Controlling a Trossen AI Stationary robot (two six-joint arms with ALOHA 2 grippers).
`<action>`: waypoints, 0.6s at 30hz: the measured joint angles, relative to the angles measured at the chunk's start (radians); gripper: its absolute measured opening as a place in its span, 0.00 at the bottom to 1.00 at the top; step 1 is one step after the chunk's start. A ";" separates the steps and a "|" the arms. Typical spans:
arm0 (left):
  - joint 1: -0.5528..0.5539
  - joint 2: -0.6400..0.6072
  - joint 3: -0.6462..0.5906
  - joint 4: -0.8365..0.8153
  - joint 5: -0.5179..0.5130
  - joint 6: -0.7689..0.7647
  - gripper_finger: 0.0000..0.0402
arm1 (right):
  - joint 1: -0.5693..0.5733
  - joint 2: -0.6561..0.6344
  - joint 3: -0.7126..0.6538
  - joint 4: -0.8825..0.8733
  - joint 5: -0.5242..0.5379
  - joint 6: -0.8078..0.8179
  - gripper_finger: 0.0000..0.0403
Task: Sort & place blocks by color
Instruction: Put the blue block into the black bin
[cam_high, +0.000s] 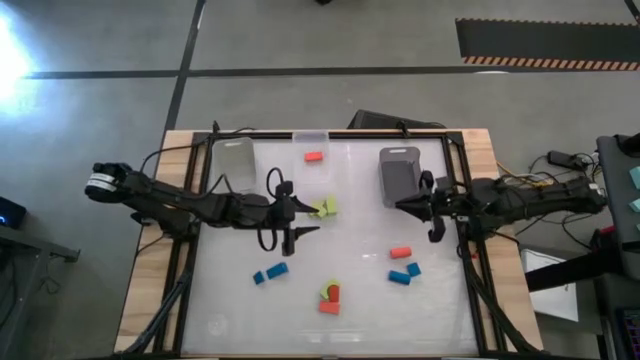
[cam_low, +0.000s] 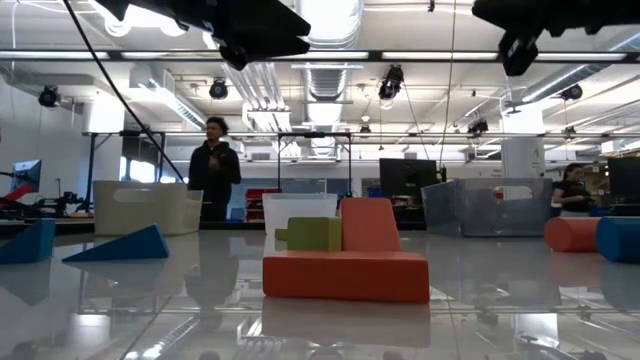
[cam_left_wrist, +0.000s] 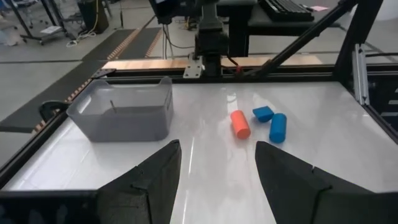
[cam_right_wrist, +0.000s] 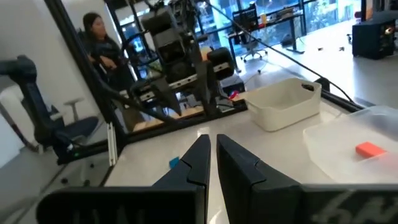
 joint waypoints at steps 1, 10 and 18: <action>-0.003 0.001 -0.002 0.008 0.000 0.000 0.48 | 0.019 0.022 0.019 -0.008 0.013 -0.006 0.04; -0.005 -0.001 0.001 0.024 0.000 0.002 0.48 | 0.141 0.212 0.252 -0.299 0.082 0.011 0.04; -0.005 -0.001 0.004 0.023 0.000 0.009 0.48 | 0.181 0.369 0.473 -0.693 0.090 0.105 0.04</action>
